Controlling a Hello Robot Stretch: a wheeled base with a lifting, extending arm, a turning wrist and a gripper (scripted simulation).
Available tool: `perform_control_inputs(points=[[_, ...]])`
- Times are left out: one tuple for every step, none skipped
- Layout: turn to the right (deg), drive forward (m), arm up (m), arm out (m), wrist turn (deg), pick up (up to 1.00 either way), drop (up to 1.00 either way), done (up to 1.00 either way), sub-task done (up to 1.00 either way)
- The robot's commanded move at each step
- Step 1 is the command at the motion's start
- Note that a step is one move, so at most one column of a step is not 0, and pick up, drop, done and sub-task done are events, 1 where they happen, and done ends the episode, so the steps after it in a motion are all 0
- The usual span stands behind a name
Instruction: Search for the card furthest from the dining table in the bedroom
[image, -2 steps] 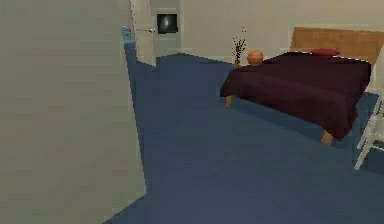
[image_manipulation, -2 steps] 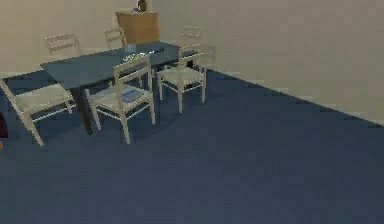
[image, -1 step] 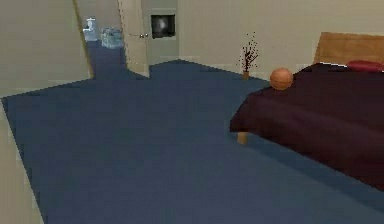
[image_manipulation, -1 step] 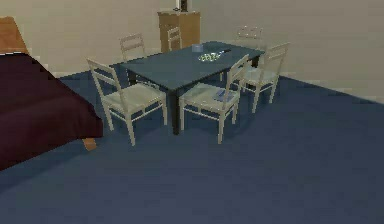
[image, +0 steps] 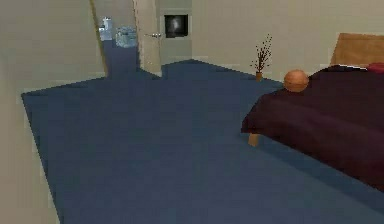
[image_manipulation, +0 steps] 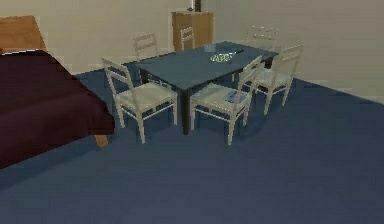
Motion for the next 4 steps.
perform_control_inputs(points=[[0.0, 0.4, 0.0, 0.0, 0.0, 0.0, 0.0, 0.0, 0.0], [-18.0, 0.0, 0.0, 0.0, 0.0, 0.0, 0.0, 0.0, 0.0], [0.0, 1.0, 0.0, 0.0, 0.0, 0.0, 0.0, 0.0, 0.0], [0.0, 1.0, 0.0, 0.0, 0.0, 0.0, 0.0, 0.0, 0.0]])
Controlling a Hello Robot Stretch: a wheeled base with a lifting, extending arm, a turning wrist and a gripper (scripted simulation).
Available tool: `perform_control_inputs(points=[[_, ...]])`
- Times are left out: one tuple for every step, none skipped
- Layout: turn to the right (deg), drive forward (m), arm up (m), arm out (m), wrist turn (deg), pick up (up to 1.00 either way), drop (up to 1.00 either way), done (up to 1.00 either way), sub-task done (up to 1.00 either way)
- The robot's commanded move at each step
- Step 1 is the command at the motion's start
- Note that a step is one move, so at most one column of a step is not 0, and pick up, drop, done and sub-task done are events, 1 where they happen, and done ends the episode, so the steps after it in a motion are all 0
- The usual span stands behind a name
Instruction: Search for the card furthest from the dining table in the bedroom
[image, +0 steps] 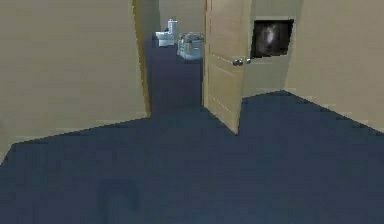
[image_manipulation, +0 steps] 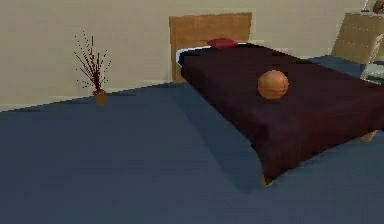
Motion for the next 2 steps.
perform_control_inputs(points=[[0.0, 1.0, 0.0, 0.0, 0.0, 0.0, 0.0, 0.0, 0.0], [0.0, 1.0, 0.0, 0.0, 0.0, 0.0, 0.0, 0.0, 0.0]])
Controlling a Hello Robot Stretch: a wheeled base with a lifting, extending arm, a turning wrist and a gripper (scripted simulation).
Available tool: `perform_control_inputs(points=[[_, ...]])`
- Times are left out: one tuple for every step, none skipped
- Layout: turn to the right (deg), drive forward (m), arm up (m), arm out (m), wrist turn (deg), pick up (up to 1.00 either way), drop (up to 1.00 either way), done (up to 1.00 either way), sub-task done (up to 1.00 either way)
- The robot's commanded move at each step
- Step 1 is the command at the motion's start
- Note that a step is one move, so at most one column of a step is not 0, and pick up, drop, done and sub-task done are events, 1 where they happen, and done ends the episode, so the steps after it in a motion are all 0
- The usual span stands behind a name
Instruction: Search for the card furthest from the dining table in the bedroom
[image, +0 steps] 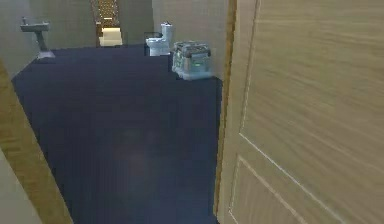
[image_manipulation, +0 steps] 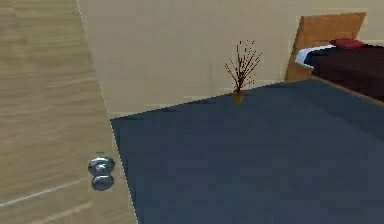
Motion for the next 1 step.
perform_control_inputs(points=[[-3.0, 0.0, 0.0, 0.0, 0.0, 0.0, 0.0, 0.0, 0.0]])
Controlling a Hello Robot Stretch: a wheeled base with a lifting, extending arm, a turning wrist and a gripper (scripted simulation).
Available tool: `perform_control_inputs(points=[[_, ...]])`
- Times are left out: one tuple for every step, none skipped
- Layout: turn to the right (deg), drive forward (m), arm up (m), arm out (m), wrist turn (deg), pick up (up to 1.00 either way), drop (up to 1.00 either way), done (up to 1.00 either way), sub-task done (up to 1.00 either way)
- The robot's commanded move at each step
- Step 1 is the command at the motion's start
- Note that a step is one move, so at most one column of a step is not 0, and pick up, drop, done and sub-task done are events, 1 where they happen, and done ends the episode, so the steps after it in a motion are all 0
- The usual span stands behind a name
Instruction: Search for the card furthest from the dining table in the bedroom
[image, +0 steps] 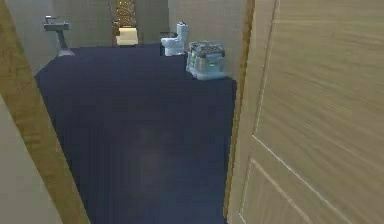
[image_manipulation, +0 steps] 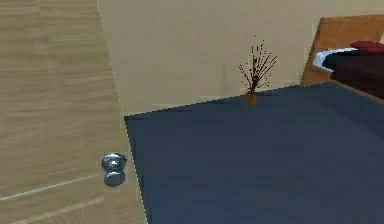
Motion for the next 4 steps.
perform_control_inputs(points=[[0.0, 0.75, 0.0, 0.0, 0.0, 0.0, 0.0, 0.0, 0.0], [-18.0, 0.0, 0.0, 0.0, 0.0, 0.0, 0.0, 0.0, 0.0], [0.0, 1.0, 0.0, 0.0, 0.0, 0.0, 0.0, 0.0, 0.0], [0.0, 1.0, 0.0, 0.0, 0.0, 0.0, 0.0, 0.0, 0.0]])
